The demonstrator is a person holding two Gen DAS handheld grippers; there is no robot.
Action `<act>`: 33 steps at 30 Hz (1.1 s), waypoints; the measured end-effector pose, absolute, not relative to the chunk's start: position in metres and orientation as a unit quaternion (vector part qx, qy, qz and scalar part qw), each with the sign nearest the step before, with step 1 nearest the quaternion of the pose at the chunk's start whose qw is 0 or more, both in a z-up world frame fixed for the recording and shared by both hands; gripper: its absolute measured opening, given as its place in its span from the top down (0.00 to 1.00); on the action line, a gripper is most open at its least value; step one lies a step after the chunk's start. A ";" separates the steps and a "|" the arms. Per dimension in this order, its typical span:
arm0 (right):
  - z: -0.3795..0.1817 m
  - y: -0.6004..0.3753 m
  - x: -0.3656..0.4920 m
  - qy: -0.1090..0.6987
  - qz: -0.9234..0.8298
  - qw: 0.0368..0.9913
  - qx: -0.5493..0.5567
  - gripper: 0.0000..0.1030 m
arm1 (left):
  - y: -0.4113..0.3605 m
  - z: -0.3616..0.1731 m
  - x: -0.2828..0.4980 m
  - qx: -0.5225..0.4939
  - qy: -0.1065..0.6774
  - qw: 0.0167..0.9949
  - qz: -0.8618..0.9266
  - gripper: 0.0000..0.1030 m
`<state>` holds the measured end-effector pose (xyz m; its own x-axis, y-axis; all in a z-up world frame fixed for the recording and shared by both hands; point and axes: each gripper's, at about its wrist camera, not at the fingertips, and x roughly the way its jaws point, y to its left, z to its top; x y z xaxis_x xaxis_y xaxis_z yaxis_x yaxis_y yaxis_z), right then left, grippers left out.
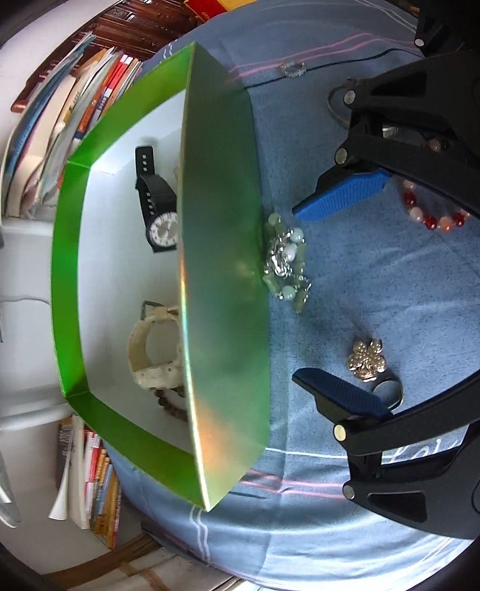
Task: Organize jewelry
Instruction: 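Grasp the green crystal charm with the left tool while the right tool closes on the red bead bracelet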
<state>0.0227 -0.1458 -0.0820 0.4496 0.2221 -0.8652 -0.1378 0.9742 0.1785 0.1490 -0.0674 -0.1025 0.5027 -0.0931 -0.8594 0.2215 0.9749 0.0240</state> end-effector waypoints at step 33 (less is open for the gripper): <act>-0.080 -0.145 0.030 0.513 0.063 0.856 0.026 0.92 | -0.010 -0.095 0.083 0.055 0.479 0.871 -0.095 0.83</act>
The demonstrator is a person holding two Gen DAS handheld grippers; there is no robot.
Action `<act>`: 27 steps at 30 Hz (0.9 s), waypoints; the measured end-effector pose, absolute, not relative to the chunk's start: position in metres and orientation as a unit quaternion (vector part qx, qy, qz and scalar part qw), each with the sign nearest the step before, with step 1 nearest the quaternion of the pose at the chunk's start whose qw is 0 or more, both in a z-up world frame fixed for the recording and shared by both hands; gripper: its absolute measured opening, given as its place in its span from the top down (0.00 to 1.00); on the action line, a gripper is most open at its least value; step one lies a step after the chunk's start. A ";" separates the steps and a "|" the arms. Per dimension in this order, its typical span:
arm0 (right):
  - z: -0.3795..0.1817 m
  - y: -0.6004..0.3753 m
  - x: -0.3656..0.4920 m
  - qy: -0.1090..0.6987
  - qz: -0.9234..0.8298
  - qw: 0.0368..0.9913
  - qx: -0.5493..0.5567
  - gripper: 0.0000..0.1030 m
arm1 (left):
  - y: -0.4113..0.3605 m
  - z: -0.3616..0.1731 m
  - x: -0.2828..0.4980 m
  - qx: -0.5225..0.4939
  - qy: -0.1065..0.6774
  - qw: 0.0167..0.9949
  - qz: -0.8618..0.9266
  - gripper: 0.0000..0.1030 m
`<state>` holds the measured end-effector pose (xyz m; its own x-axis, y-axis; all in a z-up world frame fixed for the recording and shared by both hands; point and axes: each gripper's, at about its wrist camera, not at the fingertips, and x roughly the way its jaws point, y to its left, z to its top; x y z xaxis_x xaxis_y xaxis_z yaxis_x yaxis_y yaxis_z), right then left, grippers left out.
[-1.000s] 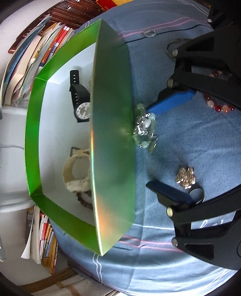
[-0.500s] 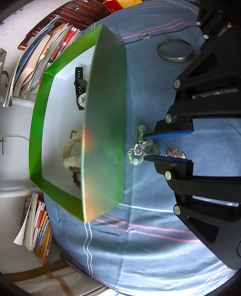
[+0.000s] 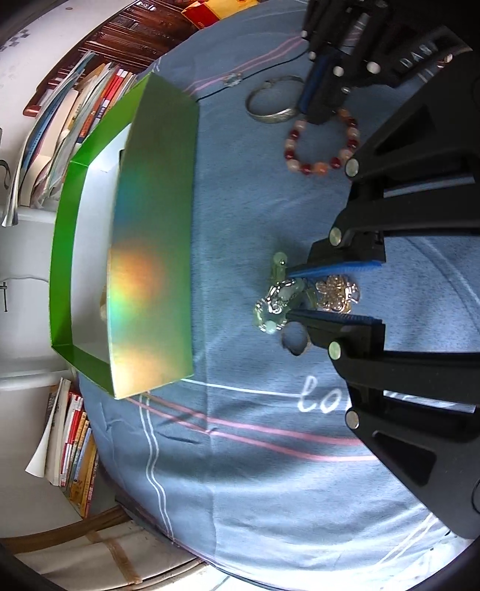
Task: Organize jewelry
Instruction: 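Grasp the green crystal charm with the left tool while the right tool closes on the red bead bracelet, then lift the charm with the left tool while the right tool carries the red bracelet over the box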
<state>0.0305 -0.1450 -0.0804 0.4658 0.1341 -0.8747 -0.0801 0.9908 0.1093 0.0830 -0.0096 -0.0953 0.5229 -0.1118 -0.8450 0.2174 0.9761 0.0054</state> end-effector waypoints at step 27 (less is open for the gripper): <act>-0.071 -0.145 0.027 0.504 0.067 0.861 0.022 0.92 | -0.005 -0.080 0.079 0.047 0.467 0.878 -0.096 0.92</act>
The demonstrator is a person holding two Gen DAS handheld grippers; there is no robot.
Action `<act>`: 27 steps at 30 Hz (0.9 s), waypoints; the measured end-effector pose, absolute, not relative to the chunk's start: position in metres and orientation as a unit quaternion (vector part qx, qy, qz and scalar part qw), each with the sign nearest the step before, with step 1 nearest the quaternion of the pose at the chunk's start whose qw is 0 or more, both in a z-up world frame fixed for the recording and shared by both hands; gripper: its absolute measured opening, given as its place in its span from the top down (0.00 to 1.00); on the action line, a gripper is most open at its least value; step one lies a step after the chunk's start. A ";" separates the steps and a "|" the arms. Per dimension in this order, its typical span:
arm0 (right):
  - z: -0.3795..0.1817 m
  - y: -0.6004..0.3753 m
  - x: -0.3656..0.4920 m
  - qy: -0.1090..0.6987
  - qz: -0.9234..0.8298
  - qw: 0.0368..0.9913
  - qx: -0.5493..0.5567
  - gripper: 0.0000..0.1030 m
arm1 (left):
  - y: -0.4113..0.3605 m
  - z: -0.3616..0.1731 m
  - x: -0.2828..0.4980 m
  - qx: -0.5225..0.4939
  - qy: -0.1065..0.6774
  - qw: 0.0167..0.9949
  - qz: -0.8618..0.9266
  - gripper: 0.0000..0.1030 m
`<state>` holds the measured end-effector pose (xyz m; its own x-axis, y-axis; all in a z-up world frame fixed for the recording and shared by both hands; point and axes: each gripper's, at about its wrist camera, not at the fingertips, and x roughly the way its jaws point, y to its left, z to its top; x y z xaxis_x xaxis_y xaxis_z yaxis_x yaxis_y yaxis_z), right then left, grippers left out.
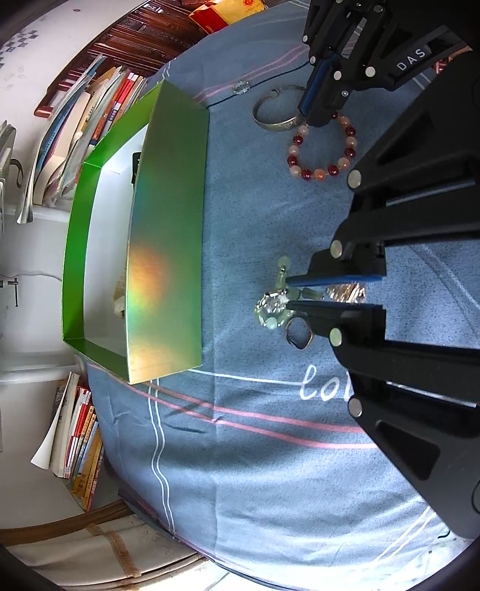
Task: Organize jewelry
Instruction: 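Lift the charm with the left tool while the right tool carries the red bracelet over the box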
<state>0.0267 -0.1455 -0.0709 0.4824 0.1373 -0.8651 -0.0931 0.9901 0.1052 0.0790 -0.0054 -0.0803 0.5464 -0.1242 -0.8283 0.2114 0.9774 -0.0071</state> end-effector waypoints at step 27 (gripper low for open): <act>0.001 -0.158 0.022 0.415 0.059 0.907 0.034 0.92 | 0.027 -0.031 0.084 0.000 0.436 0.894 -0.104 0.92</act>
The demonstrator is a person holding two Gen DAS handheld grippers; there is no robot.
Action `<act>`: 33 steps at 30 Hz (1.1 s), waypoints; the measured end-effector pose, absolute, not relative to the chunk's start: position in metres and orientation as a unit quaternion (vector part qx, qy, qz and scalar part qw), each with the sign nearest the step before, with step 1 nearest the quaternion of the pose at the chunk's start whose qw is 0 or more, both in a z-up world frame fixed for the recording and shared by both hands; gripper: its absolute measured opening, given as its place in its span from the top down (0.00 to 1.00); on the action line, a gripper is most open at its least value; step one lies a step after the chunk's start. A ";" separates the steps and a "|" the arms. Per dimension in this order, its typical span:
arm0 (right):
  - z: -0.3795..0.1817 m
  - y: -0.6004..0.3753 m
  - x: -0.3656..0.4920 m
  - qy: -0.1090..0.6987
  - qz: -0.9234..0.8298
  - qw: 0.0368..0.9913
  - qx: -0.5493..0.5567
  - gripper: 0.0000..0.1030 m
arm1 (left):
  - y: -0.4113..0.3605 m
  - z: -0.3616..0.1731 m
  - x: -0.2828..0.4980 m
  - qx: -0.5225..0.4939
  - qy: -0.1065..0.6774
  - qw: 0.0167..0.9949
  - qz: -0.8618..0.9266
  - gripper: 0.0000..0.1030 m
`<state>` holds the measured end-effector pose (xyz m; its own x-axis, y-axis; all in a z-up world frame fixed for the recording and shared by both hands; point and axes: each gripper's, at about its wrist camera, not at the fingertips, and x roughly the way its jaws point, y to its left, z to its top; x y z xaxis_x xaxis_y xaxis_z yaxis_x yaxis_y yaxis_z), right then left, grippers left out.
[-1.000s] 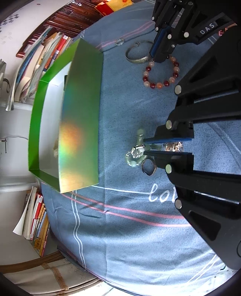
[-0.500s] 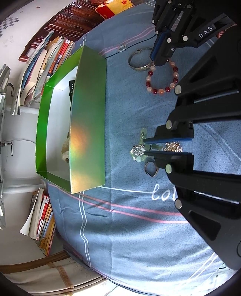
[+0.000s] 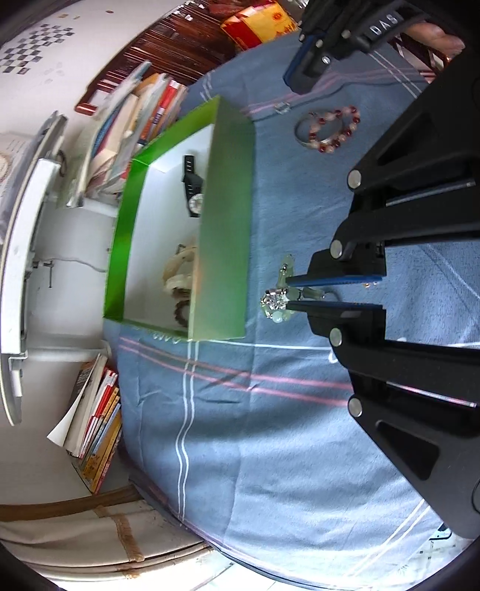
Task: Organize jewelry
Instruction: 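Lift the charm with the left tool while the right tool carries the red bracelet over the box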
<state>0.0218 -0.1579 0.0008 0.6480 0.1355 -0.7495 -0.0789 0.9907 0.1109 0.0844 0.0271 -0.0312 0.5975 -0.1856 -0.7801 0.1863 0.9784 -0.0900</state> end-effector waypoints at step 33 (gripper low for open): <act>-0.077 -0.188 0.014 0.521 0.020 0.853 0.038 0.92 | -0.001 -0.053 0.082 0.026 0.463 0.876 -0.129 0.92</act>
<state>0.0138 -0.1882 -0.0767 0.4569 0.0734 -0.8865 0.0049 0.9964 0.0850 0.0823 -0.0007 -0.0530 0.5376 -0.2021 -0.8186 0.2496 0.9655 -0.0745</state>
